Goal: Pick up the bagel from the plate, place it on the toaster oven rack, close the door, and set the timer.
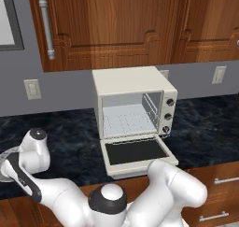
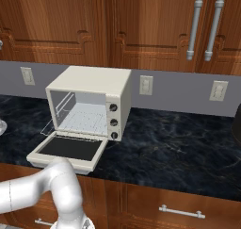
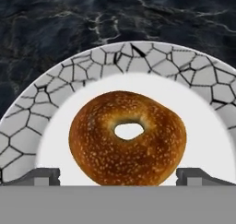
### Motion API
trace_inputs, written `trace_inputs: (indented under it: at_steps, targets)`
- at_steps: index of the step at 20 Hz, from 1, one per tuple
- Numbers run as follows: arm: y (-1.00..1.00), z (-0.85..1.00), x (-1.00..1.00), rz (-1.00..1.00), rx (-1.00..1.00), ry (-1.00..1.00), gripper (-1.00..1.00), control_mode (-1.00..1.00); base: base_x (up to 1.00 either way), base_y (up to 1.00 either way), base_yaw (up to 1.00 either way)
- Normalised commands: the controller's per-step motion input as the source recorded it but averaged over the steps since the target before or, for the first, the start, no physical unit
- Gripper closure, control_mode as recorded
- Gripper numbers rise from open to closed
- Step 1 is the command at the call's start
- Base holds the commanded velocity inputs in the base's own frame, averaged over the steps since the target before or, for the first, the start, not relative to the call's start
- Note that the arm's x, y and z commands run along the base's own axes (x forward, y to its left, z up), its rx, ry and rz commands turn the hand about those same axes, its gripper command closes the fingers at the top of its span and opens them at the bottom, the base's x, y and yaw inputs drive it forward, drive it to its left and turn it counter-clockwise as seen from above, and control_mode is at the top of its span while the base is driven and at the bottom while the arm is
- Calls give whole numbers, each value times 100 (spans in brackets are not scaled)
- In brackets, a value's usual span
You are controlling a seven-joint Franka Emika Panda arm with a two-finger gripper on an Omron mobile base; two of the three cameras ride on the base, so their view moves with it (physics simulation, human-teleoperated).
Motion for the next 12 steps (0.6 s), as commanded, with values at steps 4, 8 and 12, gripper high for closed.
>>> trace_inputs:
  at_steps: [4, 8, 12]
  targets:
    - [17, -22, 13, 0, 0, -1, -100, -100, 0, 0, 0]
    - [16, -22, 10, 0, 0, -1, -100, -100, 0, 0, 0]
    - [16, -23, 4, 0, 0, -2, -100, -100, 0, 0, 0]
